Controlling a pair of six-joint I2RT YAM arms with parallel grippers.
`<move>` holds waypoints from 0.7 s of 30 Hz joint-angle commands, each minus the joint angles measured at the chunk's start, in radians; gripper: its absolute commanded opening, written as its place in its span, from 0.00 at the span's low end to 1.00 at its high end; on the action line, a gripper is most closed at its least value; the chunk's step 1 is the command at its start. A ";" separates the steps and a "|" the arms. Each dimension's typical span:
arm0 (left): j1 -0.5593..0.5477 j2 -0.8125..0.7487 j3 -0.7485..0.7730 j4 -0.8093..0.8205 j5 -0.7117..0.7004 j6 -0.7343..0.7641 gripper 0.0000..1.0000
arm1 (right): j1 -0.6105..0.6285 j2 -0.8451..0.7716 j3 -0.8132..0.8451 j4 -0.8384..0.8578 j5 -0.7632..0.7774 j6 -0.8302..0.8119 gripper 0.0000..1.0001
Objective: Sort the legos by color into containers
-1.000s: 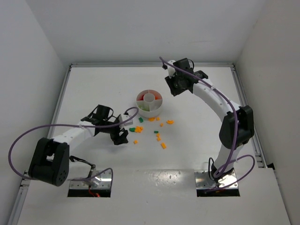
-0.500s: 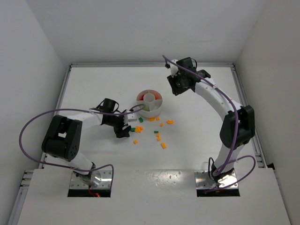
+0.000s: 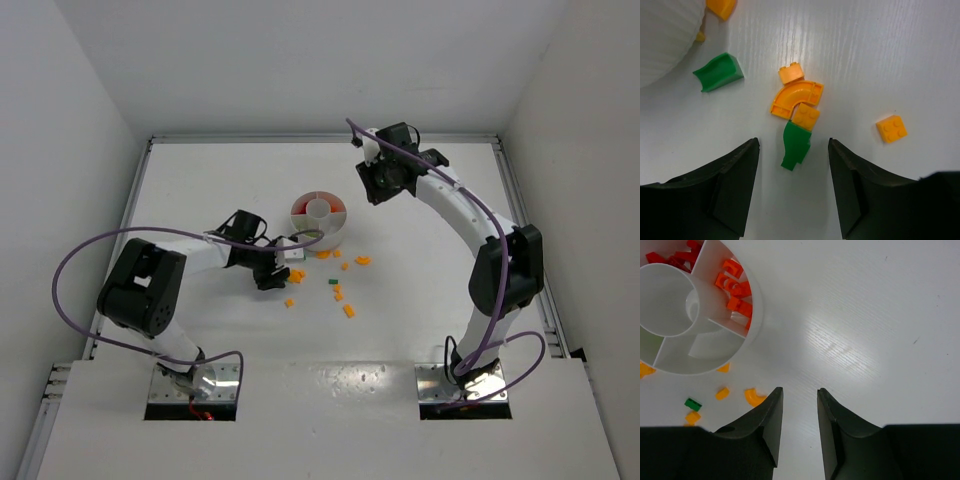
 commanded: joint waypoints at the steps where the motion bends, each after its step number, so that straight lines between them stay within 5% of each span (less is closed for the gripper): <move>1: -0.030 0.002 0.017 0.043 -0.005 0.009 0.63 | -0.006 -0.001 0.021 0.013 -0.015 -0.005 0.34; 15: -0.040 0.067 0.080 -0.009 -0.051 0.000 0.47 | -0.006 0.008 0.031 0.004 -0.024 -0.005 0.34; 21: -0.040 0.067 0.114 -0.077 -0.032 0.000 0.31 | -0.006 -0.001 0.031 0.004 -0.024 -0.014 0.34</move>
